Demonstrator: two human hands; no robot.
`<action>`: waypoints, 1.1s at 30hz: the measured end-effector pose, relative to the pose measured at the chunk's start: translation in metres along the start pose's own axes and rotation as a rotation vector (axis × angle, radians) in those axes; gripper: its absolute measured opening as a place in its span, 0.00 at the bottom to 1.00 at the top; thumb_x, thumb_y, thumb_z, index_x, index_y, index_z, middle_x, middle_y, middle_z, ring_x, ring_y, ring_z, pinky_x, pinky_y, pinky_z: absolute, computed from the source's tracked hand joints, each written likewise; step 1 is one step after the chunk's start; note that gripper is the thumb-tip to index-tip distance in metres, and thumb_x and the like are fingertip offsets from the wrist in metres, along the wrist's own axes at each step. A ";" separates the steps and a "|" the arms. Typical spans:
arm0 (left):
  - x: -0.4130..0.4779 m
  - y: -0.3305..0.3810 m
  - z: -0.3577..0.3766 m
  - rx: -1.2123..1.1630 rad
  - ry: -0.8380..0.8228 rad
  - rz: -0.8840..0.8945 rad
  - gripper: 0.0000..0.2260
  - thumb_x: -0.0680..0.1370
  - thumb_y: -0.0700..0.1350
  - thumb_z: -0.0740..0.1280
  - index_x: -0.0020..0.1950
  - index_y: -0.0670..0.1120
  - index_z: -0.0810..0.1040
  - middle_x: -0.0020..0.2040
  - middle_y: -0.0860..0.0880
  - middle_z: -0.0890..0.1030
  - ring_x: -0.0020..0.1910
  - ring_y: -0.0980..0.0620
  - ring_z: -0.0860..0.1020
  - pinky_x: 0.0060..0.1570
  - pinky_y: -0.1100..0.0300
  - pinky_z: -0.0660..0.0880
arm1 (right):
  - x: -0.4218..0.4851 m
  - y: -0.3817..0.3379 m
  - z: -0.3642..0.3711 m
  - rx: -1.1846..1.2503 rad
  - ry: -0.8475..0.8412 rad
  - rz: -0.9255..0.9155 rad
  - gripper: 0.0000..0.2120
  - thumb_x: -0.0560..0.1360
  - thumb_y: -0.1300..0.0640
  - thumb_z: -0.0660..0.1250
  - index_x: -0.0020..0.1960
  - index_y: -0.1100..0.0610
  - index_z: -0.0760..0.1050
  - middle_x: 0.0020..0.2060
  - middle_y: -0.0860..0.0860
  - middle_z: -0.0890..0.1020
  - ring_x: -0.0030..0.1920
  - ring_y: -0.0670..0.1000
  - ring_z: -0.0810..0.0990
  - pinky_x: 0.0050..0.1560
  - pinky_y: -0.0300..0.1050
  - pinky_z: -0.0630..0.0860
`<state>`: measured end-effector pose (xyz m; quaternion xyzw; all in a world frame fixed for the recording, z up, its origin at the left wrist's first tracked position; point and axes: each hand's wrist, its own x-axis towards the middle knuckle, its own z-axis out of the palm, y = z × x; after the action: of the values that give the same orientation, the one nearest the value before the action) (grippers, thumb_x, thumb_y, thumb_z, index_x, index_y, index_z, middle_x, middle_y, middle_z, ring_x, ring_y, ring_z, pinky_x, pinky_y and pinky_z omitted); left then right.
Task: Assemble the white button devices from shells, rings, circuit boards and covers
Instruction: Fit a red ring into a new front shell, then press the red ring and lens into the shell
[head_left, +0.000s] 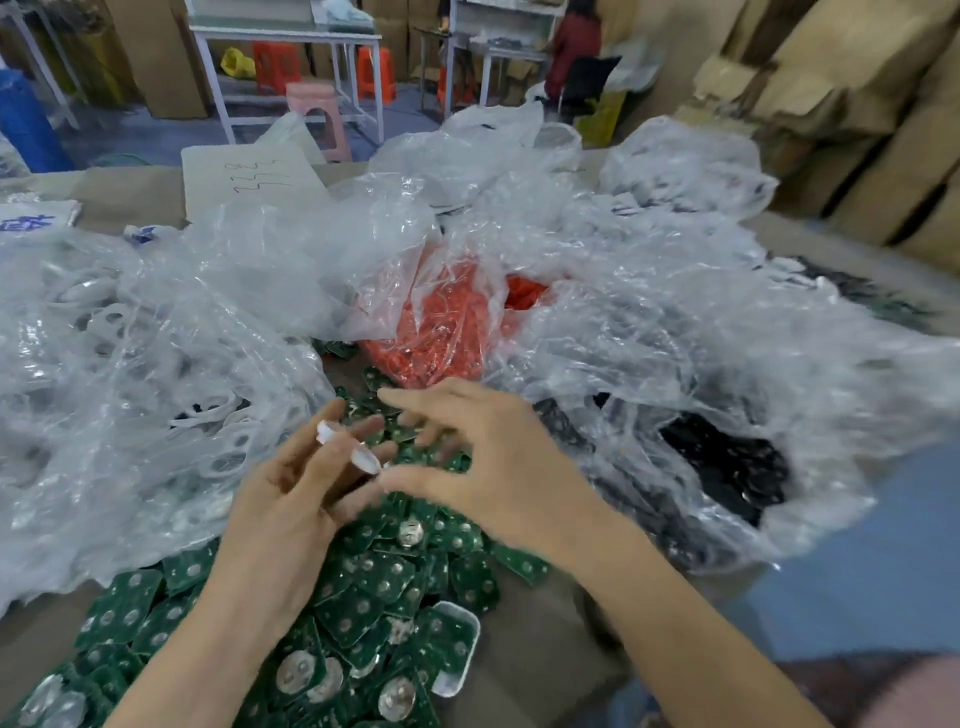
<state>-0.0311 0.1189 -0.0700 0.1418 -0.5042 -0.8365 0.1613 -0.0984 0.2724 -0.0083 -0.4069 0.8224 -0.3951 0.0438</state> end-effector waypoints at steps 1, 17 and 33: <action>0.001 0.001 0.000 -0.025 -0.002 0.008 0.21 0.72 0.45 0.65 0.64 0.42 0.74 0.55 0.45 0.84 0.51 0.48 0.84 0.41 0.61 0.81 | -0.009 0.007 -0.021 0.007 0.135 0.064 0.11 0.74 0.57 0.71 0.55 0.50 0.81 0.41 0.39 0.80 0.40 0.38 0.77 0.43 0.28 0.73; -0.012 -0.009 0.006 0.019 -0.263 -0.062 0.12 0.74 0.44 0.63 0.52 0.49 0.84 0.57 0.41 0.83 0.54 0.40 0.83 0.42 0.58 0.82 | -0.080 0.125 -0.097 -0.397 0.344 0.764 0.08 0.73 0.63 0.70 0.48 0.53 0.84 0.40 0.46 0.83 0.41 0.47 0.77 0.47 0.40 0.74; -0.016 -0.005 0.009 0.020 -0.320 -0.108 0.16 0.73 0.45 0.64 0.59 0.43 0.78 0.56 0.41 0.83 0.53 0.41 0.83 0.40 0.59 0.82 | -0.073 0.099 -0.087 -0.150 0.695 0.533 0.13 0.69 0.61 0.76 0.37 0.44 0.78 0.32 0.40 0.81 0.34 0.37 0.80 0.36 0.23 0.72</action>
<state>-0.0207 0.1349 -0.0694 0.0352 -0.5234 -0.8508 0.0322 -0.1469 0.4125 -0.0347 -0.0259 0.8909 -0.4224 -0.1647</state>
